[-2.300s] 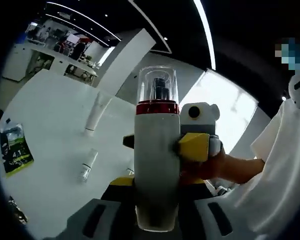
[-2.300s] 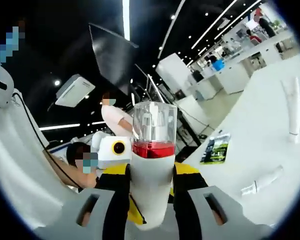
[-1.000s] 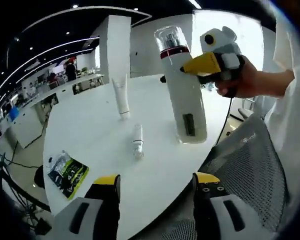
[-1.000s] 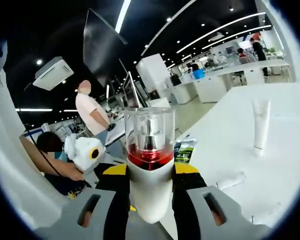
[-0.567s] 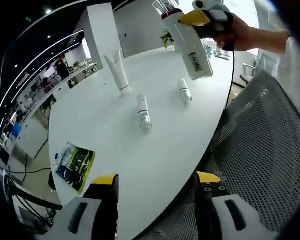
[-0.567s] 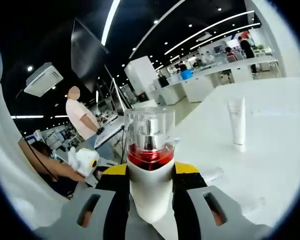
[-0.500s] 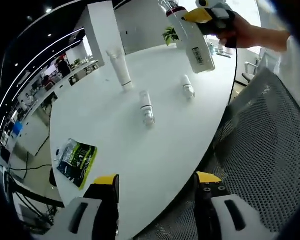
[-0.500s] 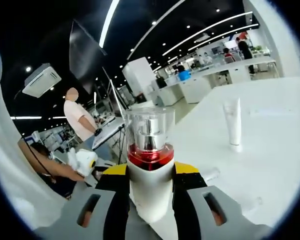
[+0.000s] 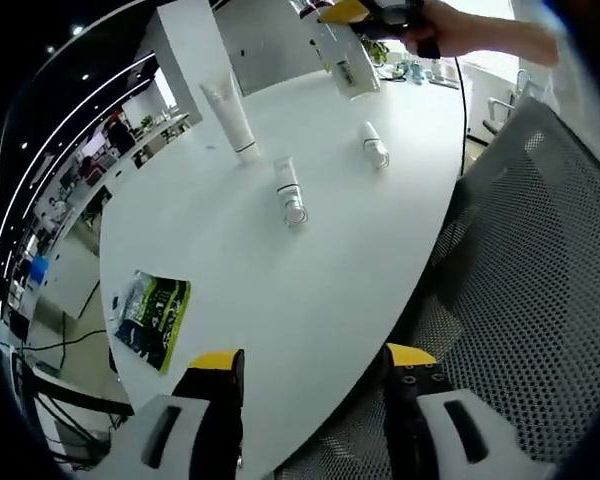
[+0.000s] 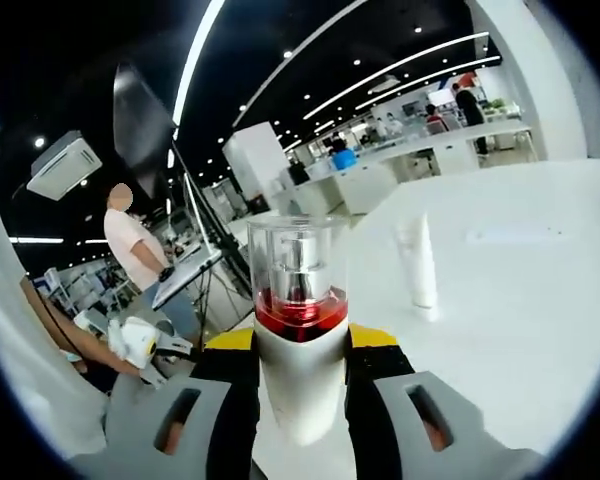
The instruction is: Arrange the skincare products in the storage area until every visible bottle or jar stands upright without overlapping.
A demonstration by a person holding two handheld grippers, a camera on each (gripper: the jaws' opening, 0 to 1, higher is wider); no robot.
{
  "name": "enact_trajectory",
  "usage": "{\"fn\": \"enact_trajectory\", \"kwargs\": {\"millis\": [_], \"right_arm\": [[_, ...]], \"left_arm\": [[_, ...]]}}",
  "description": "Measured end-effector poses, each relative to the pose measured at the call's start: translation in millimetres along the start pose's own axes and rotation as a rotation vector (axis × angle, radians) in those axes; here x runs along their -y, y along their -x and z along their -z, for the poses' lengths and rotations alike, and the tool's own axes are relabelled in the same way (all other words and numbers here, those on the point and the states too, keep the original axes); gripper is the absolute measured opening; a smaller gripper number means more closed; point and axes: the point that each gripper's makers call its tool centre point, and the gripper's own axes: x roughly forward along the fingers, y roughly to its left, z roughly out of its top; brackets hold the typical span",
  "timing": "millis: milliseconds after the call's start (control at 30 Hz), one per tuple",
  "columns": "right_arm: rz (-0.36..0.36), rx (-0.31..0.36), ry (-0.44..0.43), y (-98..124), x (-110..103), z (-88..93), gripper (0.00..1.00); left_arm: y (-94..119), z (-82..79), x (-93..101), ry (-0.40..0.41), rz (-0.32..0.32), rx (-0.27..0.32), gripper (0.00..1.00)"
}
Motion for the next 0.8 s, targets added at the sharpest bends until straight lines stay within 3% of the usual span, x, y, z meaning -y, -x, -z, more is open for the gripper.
{"fn": "enact_trajectory", "kwargs": {"millis": [233, 800], "right_arm": [[0.028, 0.002, 0.01, -9, 25, -10.1, 0.3], [0.156, -0.084, 0.088, -21, 101, -2.3, 0.3]], "left_arm": [[-1, 0.2, 2.4, -0.057, 0.005, -0.006, 0.54], [-2, 3.7, -1.5, -0.026, -0.001, -0.02, 0.5]]}}
